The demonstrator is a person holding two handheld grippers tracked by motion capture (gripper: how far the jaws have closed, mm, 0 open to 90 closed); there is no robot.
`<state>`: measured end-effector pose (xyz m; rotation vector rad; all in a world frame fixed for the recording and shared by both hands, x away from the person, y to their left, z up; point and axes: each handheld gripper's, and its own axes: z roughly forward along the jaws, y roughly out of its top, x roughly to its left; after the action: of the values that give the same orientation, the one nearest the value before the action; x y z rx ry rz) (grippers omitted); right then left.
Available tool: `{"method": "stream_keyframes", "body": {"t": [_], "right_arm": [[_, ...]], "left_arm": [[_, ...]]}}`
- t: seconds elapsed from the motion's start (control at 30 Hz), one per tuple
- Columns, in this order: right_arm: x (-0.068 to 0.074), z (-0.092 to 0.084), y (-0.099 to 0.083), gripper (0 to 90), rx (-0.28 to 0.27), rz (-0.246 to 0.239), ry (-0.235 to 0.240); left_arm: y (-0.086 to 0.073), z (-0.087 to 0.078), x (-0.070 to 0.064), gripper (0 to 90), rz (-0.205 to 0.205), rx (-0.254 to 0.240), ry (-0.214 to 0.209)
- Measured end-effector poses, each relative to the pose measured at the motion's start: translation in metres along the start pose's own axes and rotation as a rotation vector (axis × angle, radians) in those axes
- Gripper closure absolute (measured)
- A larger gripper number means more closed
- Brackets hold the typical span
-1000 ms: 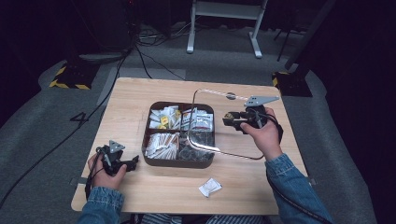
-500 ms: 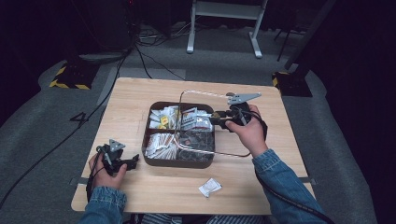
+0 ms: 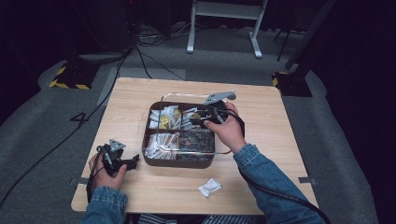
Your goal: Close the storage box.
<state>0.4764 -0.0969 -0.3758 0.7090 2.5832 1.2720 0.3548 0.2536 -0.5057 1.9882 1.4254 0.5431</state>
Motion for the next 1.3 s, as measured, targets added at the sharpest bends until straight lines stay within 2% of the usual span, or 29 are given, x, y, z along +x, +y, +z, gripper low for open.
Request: {"method": "stream_keyframes", "body": {"t": [0.27, 0.7, 1.0, 1.3], "right_arm": [[0.005, 0.026, 0.007, 58.5, 0.018, -0.005, -0.010], [0.009, 0.056, -0.003, 58.6, 0.039, 0.005, -0.041], [0.016, 0.070, -0.009, 58.5, 0.044, -0.009, -0.054], [0.020, 0.078, -0.015, 58.5, 0.034, 0.004, -0.063]], "left_arm": [[0.000, 0.000, 0.000, 14.8, 0.001, 0.003, -0.001], [0.001, 0.001, 0.000, 14.0, 0.003, 0.005, -0.008], [0.001, 0.001, 0.000, 14.0, 0.002, 0.001, -0.006], [0.001, 0.001, 0.000, 14.0, 0.003, 0.005, -0.009]]}}
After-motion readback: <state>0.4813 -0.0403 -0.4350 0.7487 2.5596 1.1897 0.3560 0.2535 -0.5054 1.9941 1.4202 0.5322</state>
